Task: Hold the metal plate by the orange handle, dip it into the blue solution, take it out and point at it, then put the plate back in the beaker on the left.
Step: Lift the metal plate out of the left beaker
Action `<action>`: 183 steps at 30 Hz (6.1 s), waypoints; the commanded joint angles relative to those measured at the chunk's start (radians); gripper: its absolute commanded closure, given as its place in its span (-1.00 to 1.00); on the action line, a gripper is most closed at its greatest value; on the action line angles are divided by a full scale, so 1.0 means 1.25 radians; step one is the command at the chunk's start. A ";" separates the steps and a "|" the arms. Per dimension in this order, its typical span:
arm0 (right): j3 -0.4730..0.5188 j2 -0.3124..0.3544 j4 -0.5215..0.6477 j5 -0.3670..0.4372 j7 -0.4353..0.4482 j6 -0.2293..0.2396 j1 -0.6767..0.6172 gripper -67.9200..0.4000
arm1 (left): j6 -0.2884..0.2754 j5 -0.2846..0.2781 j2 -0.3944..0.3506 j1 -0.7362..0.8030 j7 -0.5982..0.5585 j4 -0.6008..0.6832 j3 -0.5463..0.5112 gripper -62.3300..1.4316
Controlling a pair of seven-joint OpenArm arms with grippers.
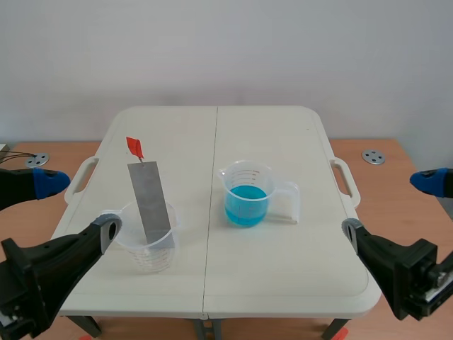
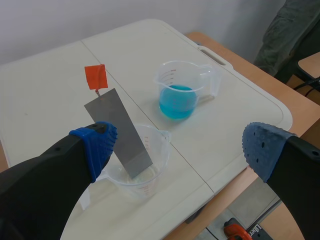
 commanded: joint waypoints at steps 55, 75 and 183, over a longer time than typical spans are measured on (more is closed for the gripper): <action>-0.464 -0.169 -0.147 -0.102 -0.193 0.057 0.586 -0.95 | -0.002 0.066 0.002 0.325 0.034 0.002 -0.135 0.91; -0.612 -0.374 -0.521 -0.164 -0.176 0.061 0.852 -0.95 | -0.001 0.119 0.002 0.361 0.057 0.002 -0.145 0.91; -0.394 -0.329 -0.101 -0.209 -0.193 0.181 0.765 0.95 | -0.002 0.139 0.002 0.352 0.062 0.002 -0.144 0.91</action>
